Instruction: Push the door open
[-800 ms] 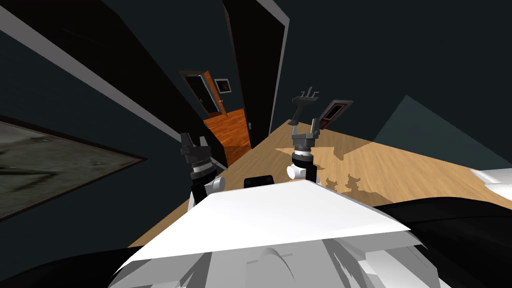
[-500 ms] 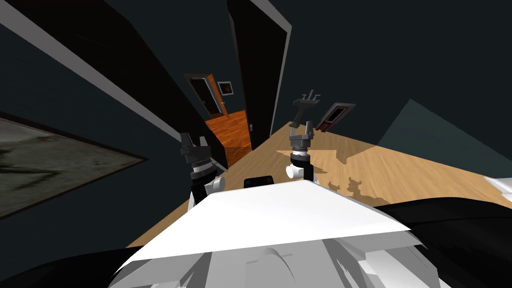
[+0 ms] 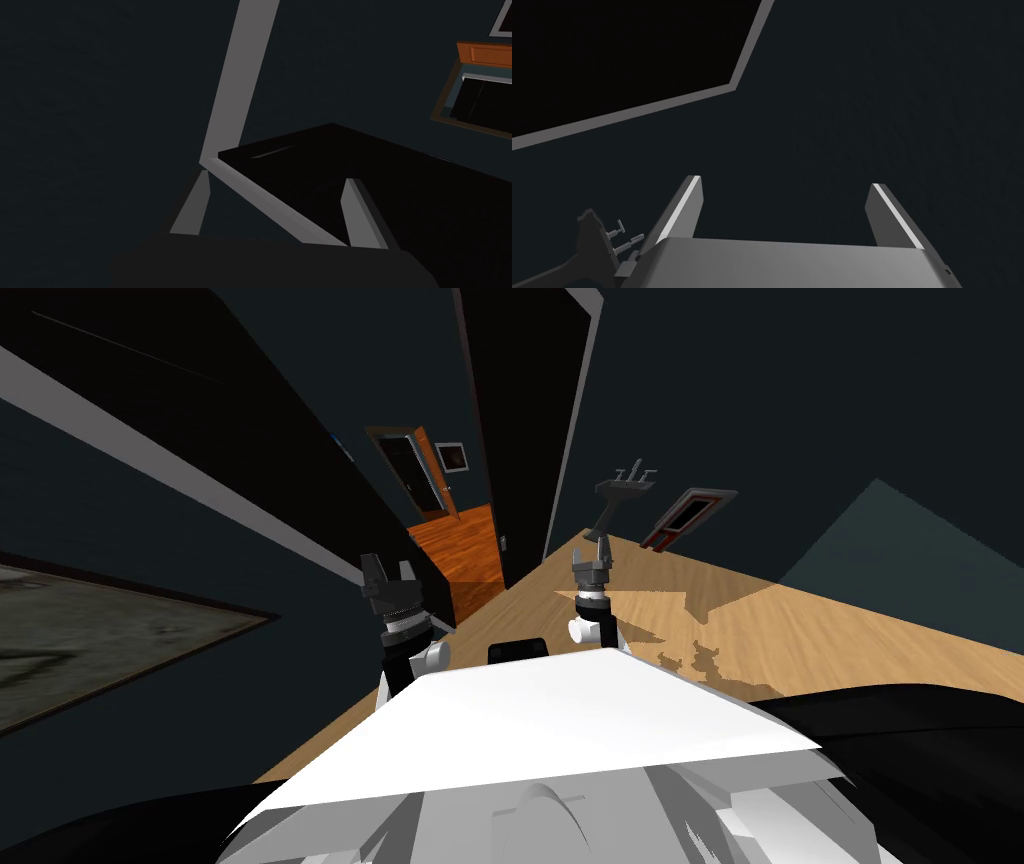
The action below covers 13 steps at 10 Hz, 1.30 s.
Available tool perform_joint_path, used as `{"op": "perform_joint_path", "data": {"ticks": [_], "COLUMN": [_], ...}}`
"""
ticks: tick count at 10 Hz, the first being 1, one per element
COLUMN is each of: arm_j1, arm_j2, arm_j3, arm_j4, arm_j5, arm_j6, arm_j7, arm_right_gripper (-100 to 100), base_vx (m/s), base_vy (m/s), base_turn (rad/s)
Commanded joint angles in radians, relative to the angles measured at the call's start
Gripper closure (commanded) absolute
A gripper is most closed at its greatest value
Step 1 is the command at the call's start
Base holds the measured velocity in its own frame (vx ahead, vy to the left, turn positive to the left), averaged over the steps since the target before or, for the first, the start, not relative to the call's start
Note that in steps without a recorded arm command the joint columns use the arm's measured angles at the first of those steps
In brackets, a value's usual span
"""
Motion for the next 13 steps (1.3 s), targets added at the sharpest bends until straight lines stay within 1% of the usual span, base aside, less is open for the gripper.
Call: {"op": "perform_joint_path", "data": {"ticks": [1,4,8,13], "arm_j1": [-0.011,-0.031,-0.062,-0.104], "arm_j2": [-0.003,-0.010,-0.019,-0.027], "arm_j3": [0.003,0.008,0.016,0.026], "arm_j4": [0.031,0.090,0.182,0.308], "arm_j5": [0.004,0.012,0.024,0.040], "arm_j6": [-0.002,-0.010,-0.021,-0.037], "arm_j7": [0.000,-0.001,-0.003,-0.005], "arm_right_gripper": [-100,-100,-100,-100], "base_vx": [0.076,0.092,0.097,0.092], "base_vy": [-0.022,-0.030,-0.030,-0.032], "base_turn": [0.053,0.063,0.071,0.074]}}
